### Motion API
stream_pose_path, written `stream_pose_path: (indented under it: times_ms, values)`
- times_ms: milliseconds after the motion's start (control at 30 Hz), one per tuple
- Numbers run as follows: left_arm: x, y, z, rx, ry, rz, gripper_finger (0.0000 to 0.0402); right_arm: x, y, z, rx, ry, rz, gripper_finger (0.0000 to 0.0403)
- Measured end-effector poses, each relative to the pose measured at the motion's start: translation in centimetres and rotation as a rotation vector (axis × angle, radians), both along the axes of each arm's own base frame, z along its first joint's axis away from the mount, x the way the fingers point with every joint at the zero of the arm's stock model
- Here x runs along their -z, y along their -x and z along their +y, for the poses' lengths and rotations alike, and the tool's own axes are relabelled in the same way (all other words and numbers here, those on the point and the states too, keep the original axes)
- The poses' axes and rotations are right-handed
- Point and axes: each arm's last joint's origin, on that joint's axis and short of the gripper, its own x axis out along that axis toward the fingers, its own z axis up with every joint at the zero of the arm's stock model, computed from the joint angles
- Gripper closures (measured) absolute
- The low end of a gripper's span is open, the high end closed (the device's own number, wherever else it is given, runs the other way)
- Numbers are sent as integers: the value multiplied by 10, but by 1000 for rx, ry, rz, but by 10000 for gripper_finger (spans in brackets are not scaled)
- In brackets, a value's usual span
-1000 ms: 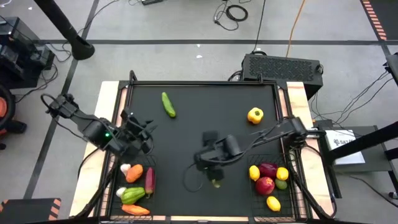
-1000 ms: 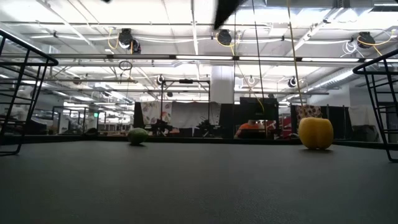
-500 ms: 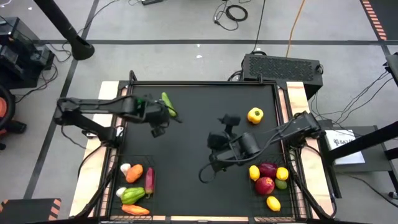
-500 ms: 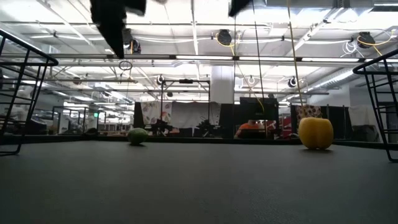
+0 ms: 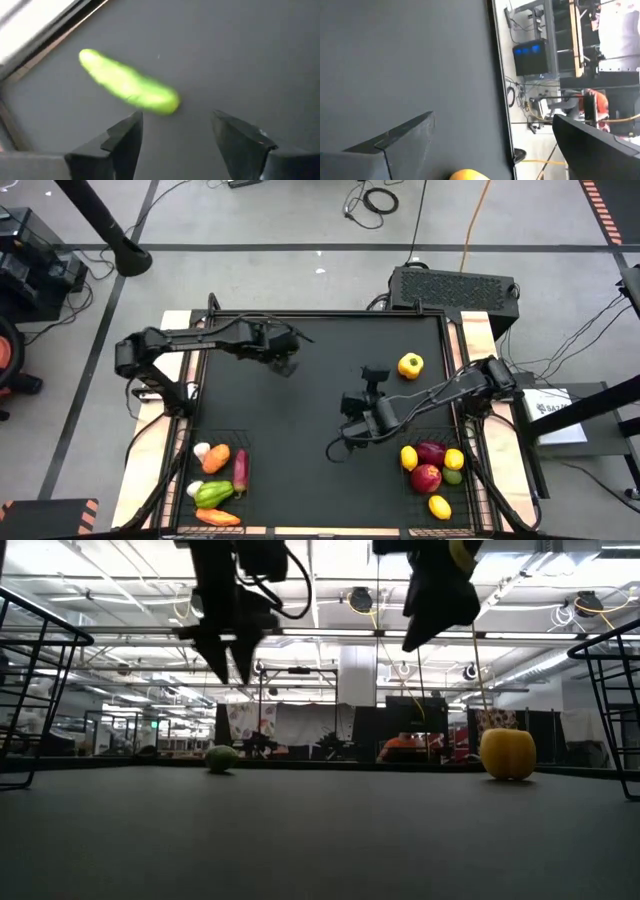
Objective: Sort produce into baskets
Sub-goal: Put the cucumber into the bottom left basket
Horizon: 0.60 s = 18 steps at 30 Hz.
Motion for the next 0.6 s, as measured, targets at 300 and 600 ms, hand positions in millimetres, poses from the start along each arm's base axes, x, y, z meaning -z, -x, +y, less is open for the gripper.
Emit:
stream_pose_path:
  times_ms: [300,600]
  values:
    - [31,-10,6,-431,-114,15,160,-25,27,17,2,-76,-104,12]
    - [76,-35,4,-506,-117,52,107,-51,55,41,-76,-140,-227,12]
